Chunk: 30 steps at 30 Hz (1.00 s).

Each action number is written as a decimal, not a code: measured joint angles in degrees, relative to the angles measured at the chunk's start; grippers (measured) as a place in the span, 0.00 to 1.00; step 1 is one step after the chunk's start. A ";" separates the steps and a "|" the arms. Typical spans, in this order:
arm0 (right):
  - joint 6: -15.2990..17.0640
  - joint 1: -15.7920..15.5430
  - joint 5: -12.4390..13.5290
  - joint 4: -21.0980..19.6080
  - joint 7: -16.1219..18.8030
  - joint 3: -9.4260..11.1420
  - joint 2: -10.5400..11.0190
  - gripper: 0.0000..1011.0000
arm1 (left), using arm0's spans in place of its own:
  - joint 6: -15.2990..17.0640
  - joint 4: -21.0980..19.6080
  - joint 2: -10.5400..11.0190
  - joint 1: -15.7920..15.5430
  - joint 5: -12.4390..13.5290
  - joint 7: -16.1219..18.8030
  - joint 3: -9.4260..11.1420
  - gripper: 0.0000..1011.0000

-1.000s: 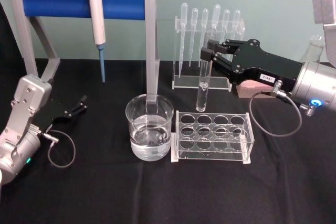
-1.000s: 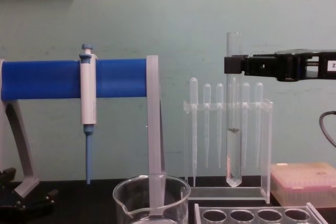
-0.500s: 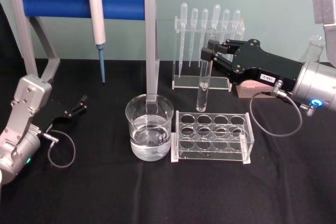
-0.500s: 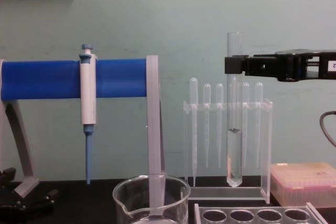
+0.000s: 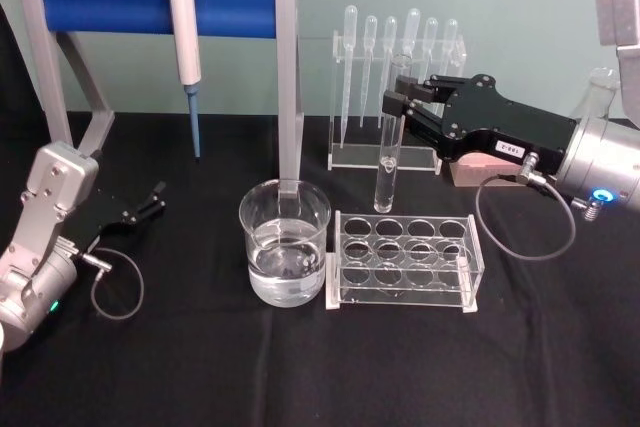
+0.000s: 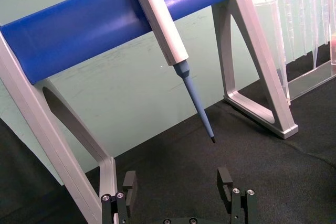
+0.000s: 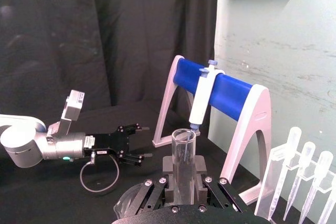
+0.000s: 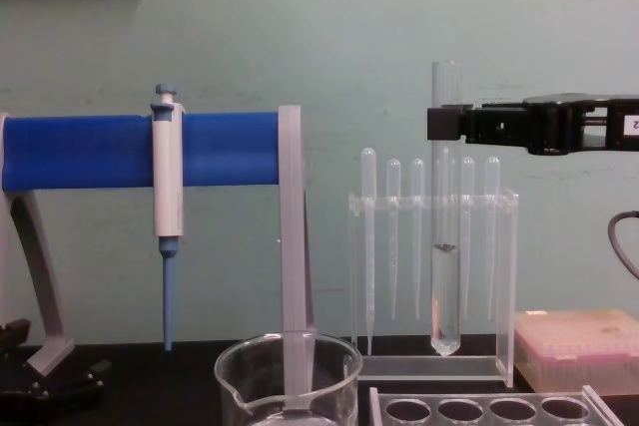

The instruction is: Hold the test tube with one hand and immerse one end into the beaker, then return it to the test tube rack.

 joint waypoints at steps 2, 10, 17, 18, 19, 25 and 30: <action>0.00 0.00 0.00 0.00 0.00 0.00 0.00 0.23 | 0.00 0.00 0.00 0.00 0.00 0.00 0.00 0.99; 0.00 0.00 0.00 0.00 0.00 0.00 0.00 0.23 | 0.00 0.00 0.00 0.00 0.00 0.00 0.00 0.99; 0.00 0.00 0.00 0.00 0.00 0.00 0.00 0.23 | 0.00 0.00 0.00 0.00 0.00 0.00 0.00 0.99; 0.00 0.00 0.00 0.00 0.01 0.00 0.00 0.23 | 0.00 0.00 0.00 0.00 0.00 0.00 0.00 0.99; 0.00 0.00 0.00 0.00 0.00 0.00 0.00 0.23 | 0.00 0.00 0.00 0.00 0.00 0.00 0.00 0.99; 0.00 0.00 0.00 0.00 0.01 0.00 0.00 0.23 | 0.00 0.00 0.00 0.00 0.00 0.00 0.00 0.99; 0.00 0.00 0.00 0.00 0.00 0.00 0.00 0.23 | 0.00 0.00 0.00 0.00 0.00 0.00 0.00 0.99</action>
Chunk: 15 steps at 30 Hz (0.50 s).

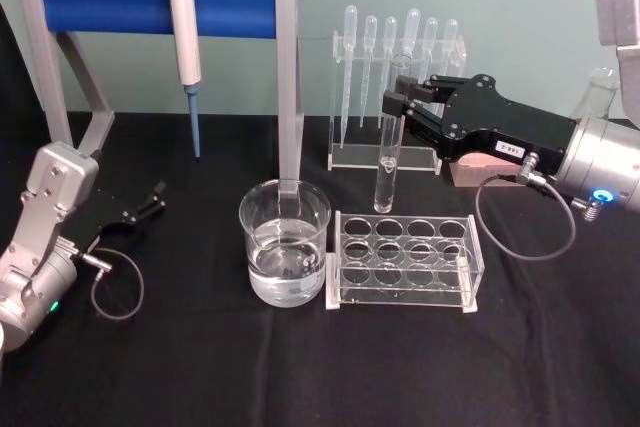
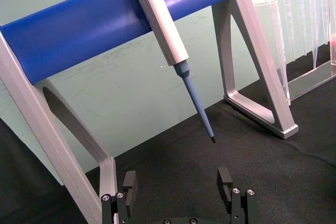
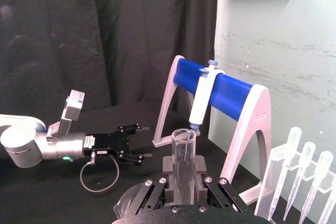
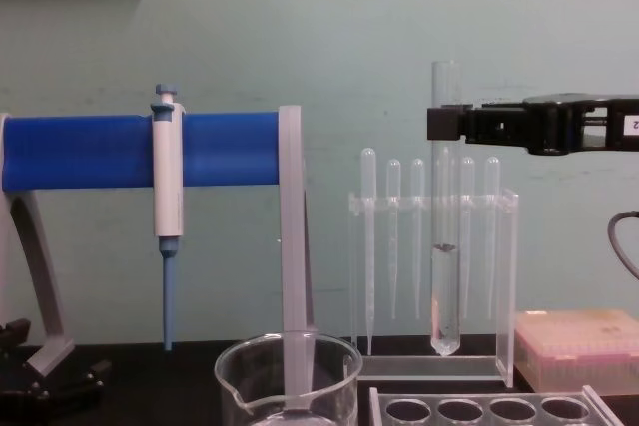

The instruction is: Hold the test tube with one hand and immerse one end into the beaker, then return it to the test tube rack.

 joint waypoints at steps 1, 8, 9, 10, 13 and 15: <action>0.00 0.00 0.00 0.00 0.00 0.00 0.00 0.23 | 0.00 0.00 0.00 0.00 0.00 0.00 0.00 0.99; 0.00 0.00 0.00 0.00 0.00 0.00 0.00 0.23 | 0.00 0.00 0.00 0.00 0.00 0.00 0.00 0.99; 0.00 0.00 0.00 0.00 0.00 0.00 0.00 0.23 | 0.00 0.00 0.00 0.00 0.00 0.00 0.00 0.99; 0.00 0.00 0.00 0.00 0.00 0.00 0.00 0.23 | 0.00 0.00 0.00 0.00 0.00 0.00 0.00 0.99; 0.00 0.00 0.00 0.00 0.00 0.00 0.00 0.23 | 0.00 0.00 0.00 0.00 0.00 0.00 0.00 0.99; 0.00 0.00 0.00 0.00 0.00 0.00 0.00 0.23 | 0.00 0.00 0.00 0.00 0.00 0.00 0.00 0.99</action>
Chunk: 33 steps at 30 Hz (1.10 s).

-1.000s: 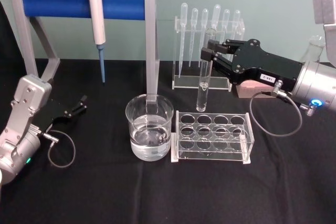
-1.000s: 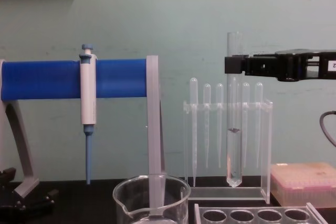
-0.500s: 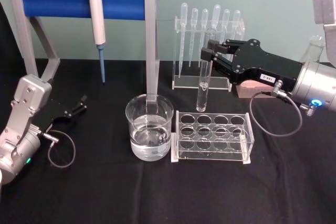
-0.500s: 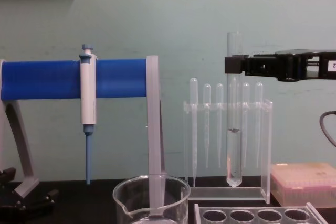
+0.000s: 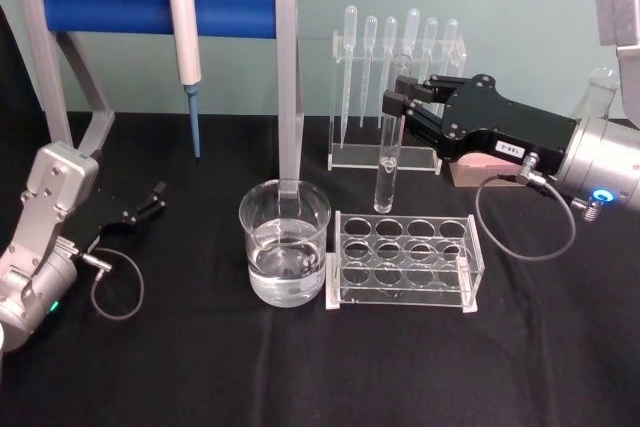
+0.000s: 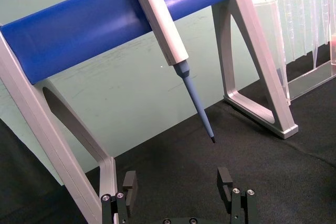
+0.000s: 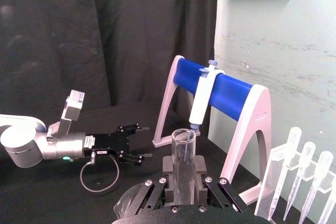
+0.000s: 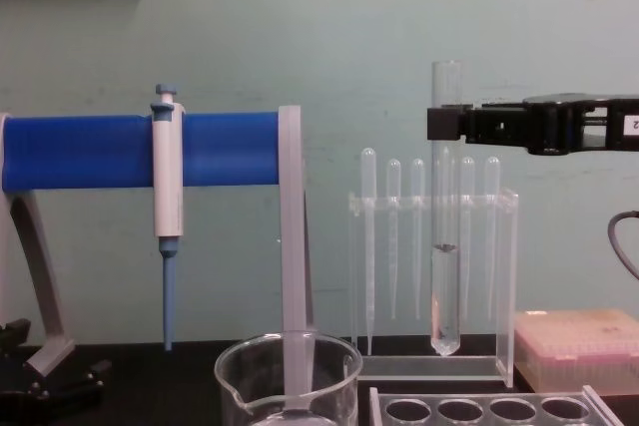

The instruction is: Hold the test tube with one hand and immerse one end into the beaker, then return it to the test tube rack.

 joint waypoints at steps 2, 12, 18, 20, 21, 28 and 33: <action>0.00 0.00 0.00 0.00 0.00 0.00 0.00 0.23 | 0.00 0.00 0.00 0.00 0.00 0.00 0.00 0.99; 0.00 0.00 0.00 0.00 0.00 0.00 0.00 0.23 | 0.00 0.00 0.00 0.00 0.00 0.00 0.00 0.99; 0.00 0.00 0.00 0.00 0.00 0.00 0.00 0.23 | 0.00 0.00 0.00 0.00 0.00 0.00 0.00 0.99; 0.00 0.00 0.00 0.00 0.00 0.00 0.00 0.23 | 0.00 0.00 0.00 0.00 0.00 0.00 0.00 0.99; 0.00 0.00 0.00 0.00 0.00 0.00 0.00 0.23 | 0.00 0.00 0.00 0.00 0.00 0.00 0.00 0.99; 0.00 0.00 0.00 0.00 0.00 0.00 0.00 0.23 | 0.00 0.00 0.00 0.00 0.00 0.00 0.00 0.99; 0.00 0.00 0.00 0.00 0.00 0.00 0.00 0.23 | 0.00 0.00 0.00 0.00 0.00 0.00 0.00 0.99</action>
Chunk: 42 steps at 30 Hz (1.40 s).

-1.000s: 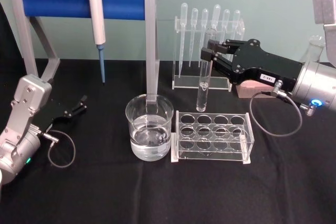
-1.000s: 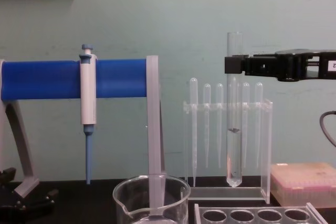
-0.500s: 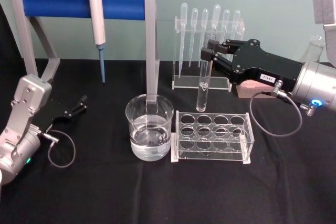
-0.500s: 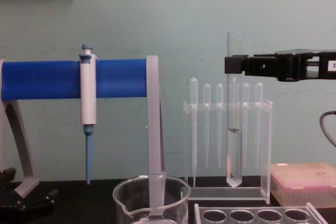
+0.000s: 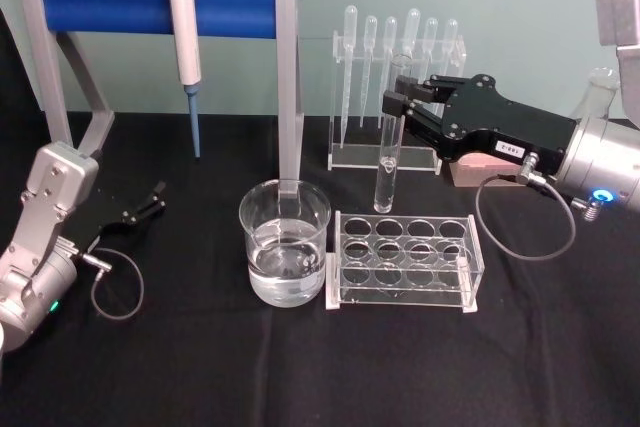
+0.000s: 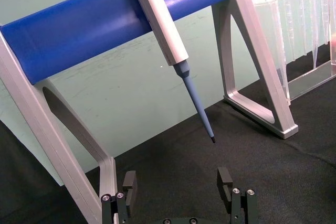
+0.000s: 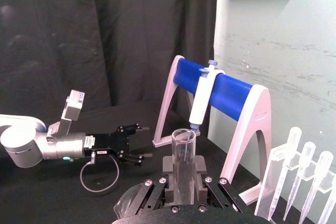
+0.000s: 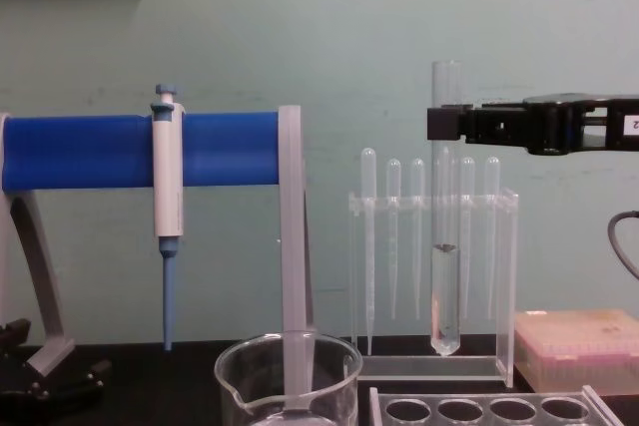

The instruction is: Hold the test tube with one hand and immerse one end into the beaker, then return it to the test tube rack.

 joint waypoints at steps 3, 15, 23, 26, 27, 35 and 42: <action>0.00 0.00 0.00 0.00 0.00 0.01 0.00 0.23 | 0.00 0.00 0.00 0.00 0.00 0.00 0.00 0.99; 0.00 0.00 0.00 0.00 0.00 0.00 0.00 0.23 | 0.00 0.00 0.00 0.00 0.00 0.00 0.00 0.99; 0.00 0.00 0.00 0.00 0.00 0.01 0.00 0.23 | 0.00 0.00 0.01 0.00 0.00 0.00 0.00 0.99; 0.00 0.00 0.00 0.00 0.00 0.00 0.00 0.23 | 0.00 0.00 0.00 0.00 0.00 0.00 0.00 0.99; 0.00 0.00 0.00 0.00 0.00 0.00 0.00 0.23 | 0.00 0.00 0.00 0.00 0.00 0.00 0.00 0.99; 0.00 0.00 0.00 0.00 0.00 0.00 0.00 0.23 | 0.00 0.00 0.00 0.00 0.00 0.00 0.00 0.99; 0.00 0.00 0.00 0.00 0.00 0.00 0.00 0.23 | 0.00 0.00 0.00 0.00 0.00 0.00 0.00 0.99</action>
